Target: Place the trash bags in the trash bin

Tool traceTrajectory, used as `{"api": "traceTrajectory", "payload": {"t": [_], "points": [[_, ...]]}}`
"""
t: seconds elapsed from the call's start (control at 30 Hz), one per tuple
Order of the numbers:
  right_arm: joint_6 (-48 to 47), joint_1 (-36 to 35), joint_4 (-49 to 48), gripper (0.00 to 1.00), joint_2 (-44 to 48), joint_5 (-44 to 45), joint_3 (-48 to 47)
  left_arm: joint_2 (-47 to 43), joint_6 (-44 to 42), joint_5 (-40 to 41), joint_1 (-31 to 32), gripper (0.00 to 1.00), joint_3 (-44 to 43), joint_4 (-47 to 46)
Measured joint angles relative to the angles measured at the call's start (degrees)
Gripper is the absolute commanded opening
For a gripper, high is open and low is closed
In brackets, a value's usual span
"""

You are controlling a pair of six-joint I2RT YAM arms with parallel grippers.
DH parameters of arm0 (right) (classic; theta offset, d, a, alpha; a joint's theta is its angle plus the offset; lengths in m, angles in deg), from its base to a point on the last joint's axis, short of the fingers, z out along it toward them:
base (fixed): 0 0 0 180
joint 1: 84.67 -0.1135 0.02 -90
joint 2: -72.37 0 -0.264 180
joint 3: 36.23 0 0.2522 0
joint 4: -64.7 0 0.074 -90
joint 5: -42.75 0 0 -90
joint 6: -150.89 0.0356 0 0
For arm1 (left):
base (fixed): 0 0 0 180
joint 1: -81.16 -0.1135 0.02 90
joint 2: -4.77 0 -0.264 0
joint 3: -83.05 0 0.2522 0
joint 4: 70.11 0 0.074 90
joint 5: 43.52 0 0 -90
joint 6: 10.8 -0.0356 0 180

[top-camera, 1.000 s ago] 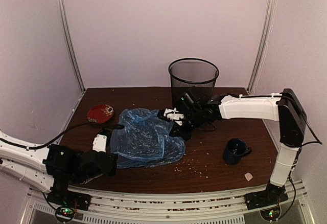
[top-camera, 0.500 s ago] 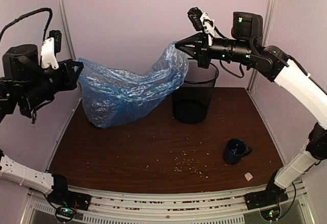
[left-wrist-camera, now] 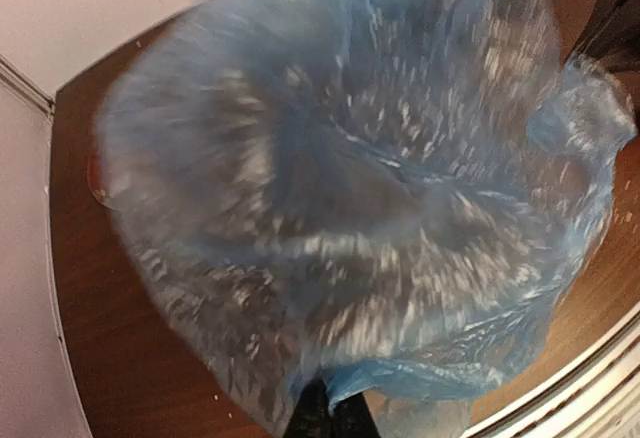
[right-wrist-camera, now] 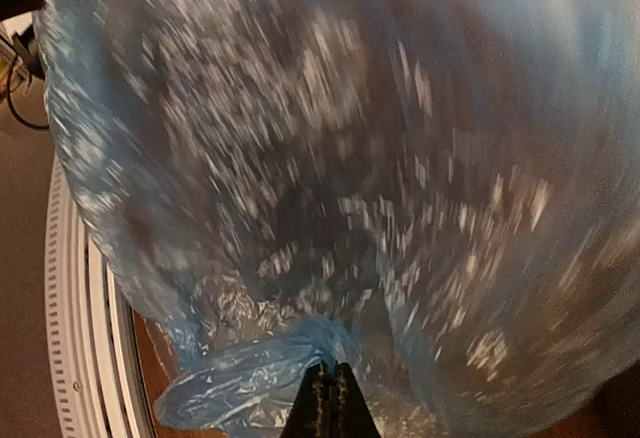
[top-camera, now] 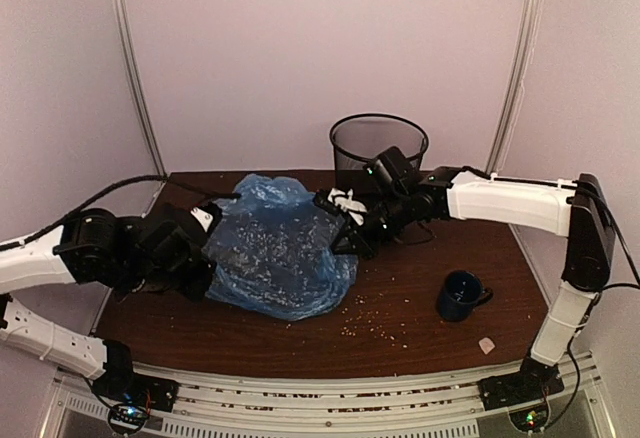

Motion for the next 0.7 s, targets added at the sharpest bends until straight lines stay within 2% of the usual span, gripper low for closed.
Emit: {"api": "traceTrajectory", "payload": {"t": [0.07, 0.13, 0.2, 0.27, 0.33, 0.4, 0.47, 0.57, 0.6, 0.67, 0.7], "points": [[0.37, 0.28, 0.81, 0.0, -2.32, -1.27, -8.87, 0.13, -1.97, 1.64, -2.03, 0.0, -4.98, -0.94], [1.49, 0.63, -1.18, 0.0, -3.06, -2.23, -17.18, 0.92, -6.01, 2.89, -7.23, 0.0, -10.6, -4.66], [3.8, 1.9, -4.72, 0.0, -4.22, -3.26, -26.91, 4.2, -11.47, 5.29, -13.6, 0.0, -17.99, -9.16], [6.19, 3.85, -7.06, 0.0, -6.82, -4.26, -37.48, 7.65, -14.91, 7.3, -16.35, 0.0, -23.78, -10.36], [7.85, 5.49, -9.62, 0.0, -9.7, -4.35, -47.23, 15.02, -19.93, 9.68, -18.4, 0.0, -37.16, -10.25], [8.57, 7.02, -10.56, 0.0, -10.08, -4.42, -52.26, 20.68, -24.0, 9.66, -18.8, 0.0, -50.16, -11.19], [9.2, 7.76, -10.6, 0.0, -9.79, -4.94, -56.59, 22.23, -26.67, 7.5, -18.8, 0.0, -58.6, -12.98], [9.46, 7.43, -10.36, 0.0, -6.82, -7.78, -57.83, 16.61, -29.59, 1.22, -18.75, 0.0, -59.74, -16.94], [9.44, 7.1, -10.4, 0.0, -4.44, -9.18, -55.91, 13.2, -30.1, -0.59, -18.75, 0.0, -57.07, -18.97], [8.94, 6.45, -10.78, 0.0, 0.94, -10.47, -49.33, 3.3, -30.23, -4.7, -18.75, 0.0, -46.07, -23.17], [8.61, 5.75, -13.05, 0.0, 5.7, -10.71, -40.79, -0.85, -29.68, -6.01, -18.75, 0.0, -40.76, -23.93]]}}
